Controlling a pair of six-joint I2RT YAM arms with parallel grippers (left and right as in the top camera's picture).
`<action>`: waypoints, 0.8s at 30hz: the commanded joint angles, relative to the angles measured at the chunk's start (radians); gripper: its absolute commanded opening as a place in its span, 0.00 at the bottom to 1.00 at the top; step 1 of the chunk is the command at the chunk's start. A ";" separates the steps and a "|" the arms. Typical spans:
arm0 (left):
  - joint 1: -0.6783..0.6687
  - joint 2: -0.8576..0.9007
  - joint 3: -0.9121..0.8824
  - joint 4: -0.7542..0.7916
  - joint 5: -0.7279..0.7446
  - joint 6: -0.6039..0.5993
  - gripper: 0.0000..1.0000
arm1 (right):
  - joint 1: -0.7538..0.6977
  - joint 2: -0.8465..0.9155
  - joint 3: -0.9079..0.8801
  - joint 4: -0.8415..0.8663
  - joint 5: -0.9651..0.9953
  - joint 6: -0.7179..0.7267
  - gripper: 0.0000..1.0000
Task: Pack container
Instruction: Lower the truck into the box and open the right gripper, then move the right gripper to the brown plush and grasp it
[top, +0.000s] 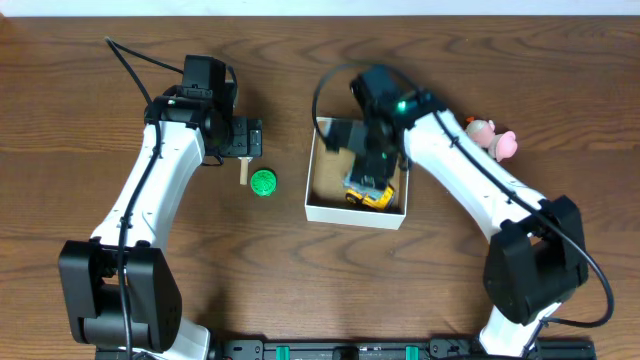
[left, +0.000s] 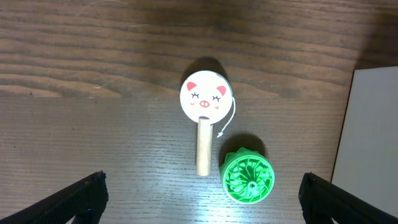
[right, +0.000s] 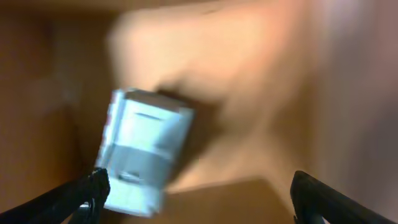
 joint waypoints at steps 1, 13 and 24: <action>0.004 0.008 0.021 -0.001 -0.001 0.013 0.98 | -0.014 -0.007 0.171 -0.075 0.127 0.086 0.95; 0.004 0.008 0.021 -0.001 -0.001 0.013 0.98 | -0.228 -0.006 0.339 -0.432 0.251 0.134 0.98; 0.004 0.008 0.021 -0.001 -0.001 0.013 0.98 | -0.531 -0.006 0.105 -0.484 0.175 0.128 0.95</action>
